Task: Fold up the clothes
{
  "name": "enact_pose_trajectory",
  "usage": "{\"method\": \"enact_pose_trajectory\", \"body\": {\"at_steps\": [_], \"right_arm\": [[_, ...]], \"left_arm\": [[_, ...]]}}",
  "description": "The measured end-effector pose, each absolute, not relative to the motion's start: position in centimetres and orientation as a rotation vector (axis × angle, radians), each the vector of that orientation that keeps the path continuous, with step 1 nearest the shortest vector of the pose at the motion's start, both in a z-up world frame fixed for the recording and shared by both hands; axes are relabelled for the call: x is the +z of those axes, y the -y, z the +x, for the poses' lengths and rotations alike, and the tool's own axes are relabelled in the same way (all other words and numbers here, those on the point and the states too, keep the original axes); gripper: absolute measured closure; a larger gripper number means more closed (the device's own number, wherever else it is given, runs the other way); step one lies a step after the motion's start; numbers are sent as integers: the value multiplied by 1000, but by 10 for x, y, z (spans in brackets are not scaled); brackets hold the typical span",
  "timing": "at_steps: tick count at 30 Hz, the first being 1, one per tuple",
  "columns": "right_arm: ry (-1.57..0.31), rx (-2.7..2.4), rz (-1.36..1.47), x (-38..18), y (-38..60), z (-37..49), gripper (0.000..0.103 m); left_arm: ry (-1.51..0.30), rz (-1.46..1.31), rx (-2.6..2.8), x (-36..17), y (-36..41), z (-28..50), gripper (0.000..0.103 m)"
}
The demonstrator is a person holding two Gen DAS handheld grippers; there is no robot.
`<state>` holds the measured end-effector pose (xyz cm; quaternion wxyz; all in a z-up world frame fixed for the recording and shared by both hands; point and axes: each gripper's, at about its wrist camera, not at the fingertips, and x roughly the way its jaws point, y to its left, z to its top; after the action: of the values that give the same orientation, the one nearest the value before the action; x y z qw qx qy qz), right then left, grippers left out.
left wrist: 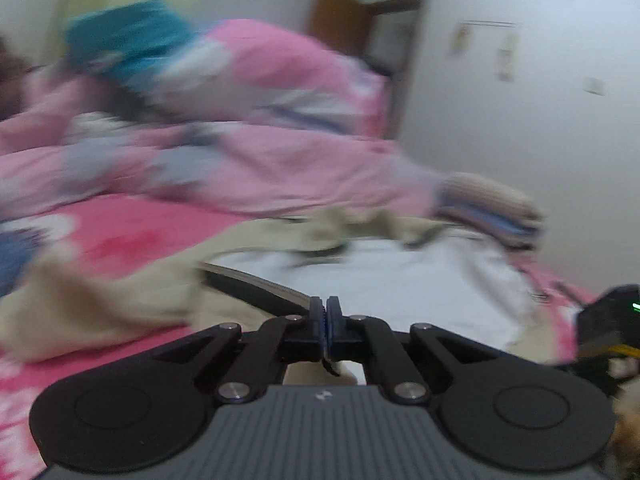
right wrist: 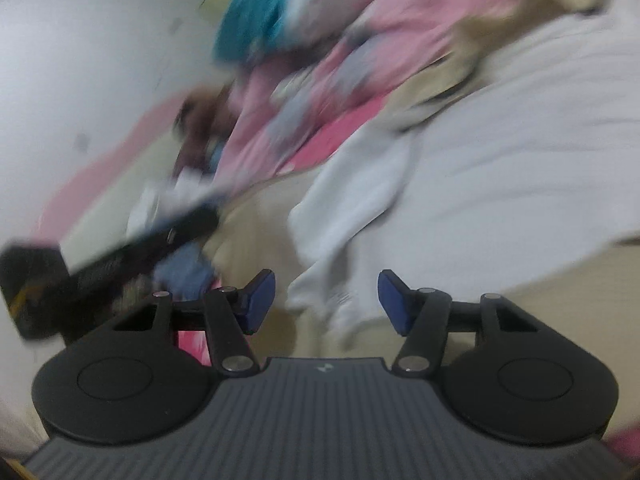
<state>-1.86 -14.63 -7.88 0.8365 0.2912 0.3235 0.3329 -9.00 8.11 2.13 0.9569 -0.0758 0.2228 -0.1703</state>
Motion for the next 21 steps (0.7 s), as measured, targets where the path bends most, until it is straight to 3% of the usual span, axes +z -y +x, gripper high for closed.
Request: {"method": "enact_pose_trajectory", "body": {"at_steps": [6,12,14,17,21], "right_arm": [[-595,521,863,-89,246,-42,46],[-602,434,925,-107,278,-58,45],[-619,430,926,-112,279,-57,45],[-646,437,915,-117,278,-55,45],[-696,476,835,-112,263,-43,45]], "left_arm": [[-546,-112,-618,-7,10,-68,101],[-720,40,-750,-58,79,-57,98],[-704,81,-783,-58,83,-64,79],[-682,89,-817,-50,74,-75,64],[-706,64,-782,-45,48,-81,60]]}}
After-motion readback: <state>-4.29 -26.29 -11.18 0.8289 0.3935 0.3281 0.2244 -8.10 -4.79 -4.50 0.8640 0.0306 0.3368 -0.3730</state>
